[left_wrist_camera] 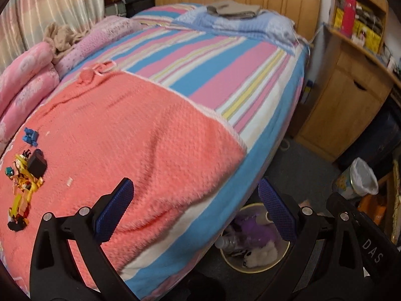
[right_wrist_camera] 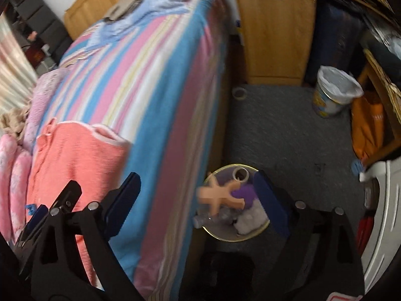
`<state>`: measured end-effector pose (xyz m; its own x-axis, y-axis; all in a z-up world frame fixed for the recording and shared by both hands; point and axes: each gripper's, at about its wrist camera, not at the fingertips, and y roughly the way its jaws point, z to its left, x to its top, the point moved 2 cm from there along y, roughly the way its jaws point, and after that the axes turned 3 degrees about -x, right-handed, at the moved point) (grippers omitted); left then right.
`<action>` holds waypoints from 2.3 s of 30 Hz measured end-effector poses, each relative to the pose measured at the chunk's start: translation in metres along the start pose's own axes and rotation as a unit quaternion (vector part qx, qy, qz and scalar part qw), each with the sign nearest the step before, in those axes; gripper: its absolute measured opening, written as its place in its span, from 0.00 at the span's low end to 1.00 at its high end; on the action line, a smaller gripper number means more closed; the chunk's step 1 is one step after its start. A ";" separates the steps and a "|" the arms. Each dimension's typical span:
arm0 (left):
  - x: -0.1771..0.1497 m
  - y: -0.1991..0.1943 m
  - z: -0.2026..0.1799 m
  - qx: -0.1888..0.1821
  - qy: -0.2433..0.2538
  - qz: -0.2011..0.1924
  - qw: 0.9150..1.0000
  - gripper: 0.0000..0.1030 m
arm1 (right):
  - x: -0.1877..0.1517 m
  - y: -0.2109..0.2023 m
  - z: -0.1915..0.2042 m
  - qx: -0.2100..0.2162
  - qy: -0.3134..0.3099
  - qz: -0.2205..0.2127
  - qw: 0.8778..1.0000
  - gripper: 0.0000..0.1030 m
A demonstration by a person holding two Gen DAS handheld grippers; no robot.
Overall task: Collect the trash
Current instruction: 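Open the right tool over the wastebasket to drop the wooden piece, then bring the right tool back to the toy pile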
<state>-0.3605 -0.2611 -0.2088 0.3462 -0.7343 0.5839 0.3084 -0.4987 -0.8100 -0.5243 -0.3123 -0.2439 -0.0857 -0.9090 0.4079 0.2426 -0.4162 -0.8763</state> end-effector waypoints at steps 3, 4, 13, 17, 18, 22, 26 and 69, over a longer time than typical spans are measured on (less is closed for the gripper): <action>-0.002 -0.002 0.003 0.000 -0.008 0.002 1.000 0.94 | -0.002 -0.002 0.000 -0.011 -0.013 -0.004 1.000 0.85; -0.002 -0.004 0.006 0.000 -0.015 0.002 1.000 0.94 | -0.001 -0.005 0.003 -0.011 -0.020 -0.006 1.000 0.85; 0.025 -0.033 0.093 0.061 -0.112 -0.032 0.991 0.94 | 0.014 -0.022 0.100 0.070 -0.101 -0.005 0.992 0.85; 0.032 -0.051 0.159 0.113 -0.179 -0.048 0.976 0.94 | 0.010 -0.028 0.179 0.132 -0.169 0.005 0.977 0.85; 0.032 -0.057 0.180 0.131 -0.198 -0.053 0.970 0.94 | 0.007 -0.029 0.198 0.147 -0.184 0.009 0.972 0.85; 0.026 -0.085 0.258 0.202 -0.264 -0.074 0.940 0.94 | -0.016 -0.038 0.286 0.212 -0.259 0.028 0.942 0.85; 0.006 -0.110 0.323 0.267 -0.317 -0.081 0.906 0.94 | -0.051 -0.047 0.365 0.267 -0.324 0.050 0.906 0.86; -0.121 -0.051 0.467 0.336 -0.471 0.019 0.815 0.95 | -0.235 0.029 0.510 0.285 -0.538 0.151 0.778 0.16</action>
<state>-0.0040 0.0684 -0.2130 0.7960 0.0944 0.5979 0.5881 0.1133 -0.8008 -0.0044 -0.0981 -0.2346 0.8435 -0.2882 0.4533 0.5109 0.1701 -0.8426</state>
